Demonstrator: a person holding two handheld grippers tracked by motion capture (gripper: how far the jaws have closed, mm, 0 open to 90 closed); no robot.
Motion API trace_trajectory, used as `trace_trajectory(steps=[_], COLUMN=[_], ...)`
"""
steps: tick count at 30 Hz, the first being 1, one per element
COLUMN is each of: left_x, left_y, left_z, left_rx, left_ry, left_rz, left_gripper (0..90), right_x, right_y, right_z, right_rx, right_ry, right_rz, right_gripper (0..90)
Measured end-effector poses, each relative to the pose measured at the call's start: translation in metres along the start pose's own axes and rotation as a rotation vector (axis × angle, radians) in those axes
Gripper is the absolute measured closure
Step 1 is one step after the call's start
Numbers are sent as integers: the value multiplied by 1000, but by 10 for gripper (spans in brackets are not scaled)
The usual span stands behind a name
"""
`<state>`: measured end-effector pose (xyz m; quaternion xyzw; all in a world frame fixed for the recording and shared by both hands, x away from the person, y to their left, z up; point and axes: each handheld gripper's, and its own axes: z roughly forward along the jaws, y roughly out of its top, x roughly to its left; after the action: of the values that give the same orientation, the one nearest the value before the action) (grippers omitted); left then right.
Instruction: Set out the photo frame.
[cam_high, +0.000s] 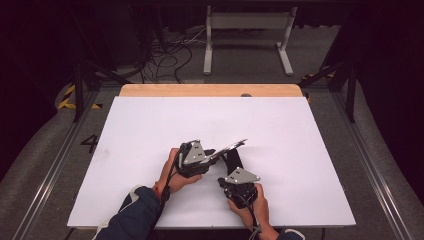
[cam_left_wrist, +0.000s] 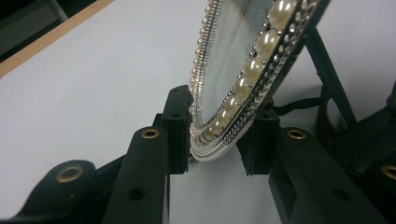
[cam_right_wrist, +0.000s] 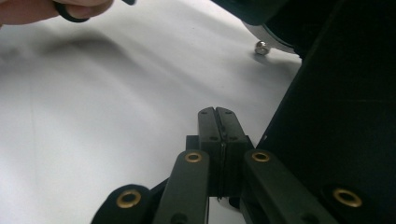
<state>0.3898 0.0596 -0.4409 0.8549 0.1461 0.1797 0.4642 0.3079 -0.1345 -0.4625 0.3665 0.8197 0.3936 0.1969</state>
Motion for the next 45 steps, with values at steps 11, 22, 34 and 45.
trace_trajectory(steps=[11, 22, 34, 45], left_x=[-6, -11, -12, -14], left_y=[3, 6, 5, 3], left_z=[-5, -6, 11, 7], left_rx=[-13, -11, 22, -5], left_ry=[-7, 7, 50, 21], left_rz=[33, 53, 25, 42], left_gripper=[754, 771, 666, 729], right_x=[-12, -34, -43, -46], right_y=[-2, -4, -6, -7], right_z=[-2, -6, -8, -11], right_rx=[3, -8, -18, -28], right_ry=[-7, 6, -26, -26], right_rz=[18, 30, 30, 44], right_gripper=[900, 900, 900, 900])
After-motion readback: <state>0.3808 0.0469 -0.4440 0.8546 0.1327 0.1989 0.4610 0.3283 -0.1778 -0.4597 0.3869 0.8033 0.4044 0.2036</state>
